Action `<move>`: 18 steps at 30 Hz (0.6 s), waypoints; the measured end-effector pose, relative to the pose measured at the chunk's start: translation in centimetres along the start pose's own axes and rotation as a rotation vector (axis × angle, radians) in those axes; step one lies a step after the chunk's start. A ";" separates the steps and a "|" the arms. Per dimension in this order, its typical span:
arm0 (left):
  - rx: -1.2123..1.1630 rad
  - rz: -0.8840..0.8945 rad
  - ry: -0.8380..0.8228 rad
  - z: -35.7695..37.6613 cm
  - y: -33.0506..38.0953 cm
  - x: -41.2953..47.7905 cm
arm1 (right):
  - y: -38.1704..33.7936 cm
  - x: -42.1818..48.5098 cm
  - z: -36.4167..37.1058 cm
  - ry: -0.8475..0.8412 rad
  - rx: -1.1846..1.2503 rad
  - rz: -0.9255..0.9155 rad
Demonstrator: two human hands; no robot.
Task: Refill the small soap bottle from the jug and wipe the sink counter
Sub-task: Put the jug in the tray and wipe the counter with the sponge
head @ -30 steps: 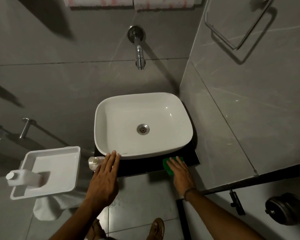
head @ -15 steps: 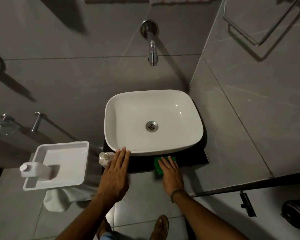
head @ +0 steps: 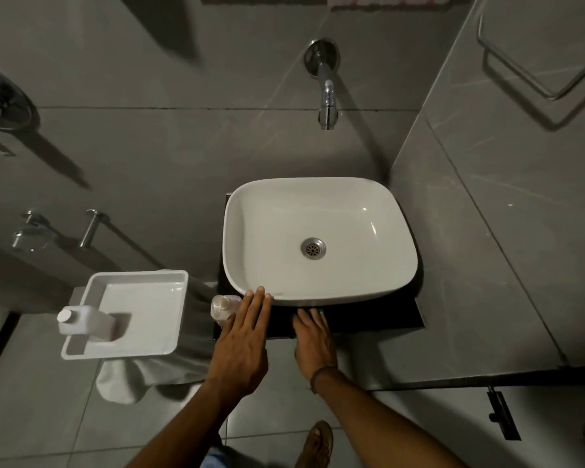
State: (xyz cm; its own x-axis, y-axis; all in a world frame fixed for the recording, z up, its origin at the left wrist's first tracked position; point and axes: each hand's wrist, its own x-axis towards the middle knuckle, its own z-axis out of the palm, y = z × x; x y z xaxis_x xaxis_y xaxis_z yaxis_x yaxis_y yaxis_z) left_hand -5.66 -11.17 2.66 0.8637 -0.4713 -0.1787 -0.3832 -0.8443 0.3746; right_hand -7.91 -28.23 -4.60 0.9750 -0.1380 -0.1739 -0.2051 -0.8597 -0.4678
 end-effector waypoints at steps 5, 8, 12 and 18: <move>-0.004 0.026 -0.026 0.1 -0.4 -0.5 | -1.6 -1.3 0.6 -0.037 0.085 -0.095; -0.040 0.060 -0.054 0.2 -0.7 -2.7 | 0.0 -2.6 0.5 -0.097 0.076 -0.206; 0.032 -0.002 -0.054 1.2 -3.2 -8.5 | 0.7 -5.6 2.1 -0.064 0.019 -0.188; 0.117 -0.119 -0.098 0.2 -13.7 -14.8 | -5.2 -7.9 8.0 -0.238 0.162 -0.211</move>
State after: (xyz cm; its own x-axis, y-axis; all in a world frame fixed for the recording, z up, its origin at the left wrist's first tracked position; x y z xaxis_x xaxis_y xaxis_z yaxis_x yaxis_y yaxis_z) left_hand -13.23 7.34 -0.03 0.8712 -0.3843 -0.3056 -0.3207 -0.9166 0.2387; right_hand -15.22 -18.70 -7.71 0.9542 0.1690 -0.2468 -0.0308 -0.7651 -0.6432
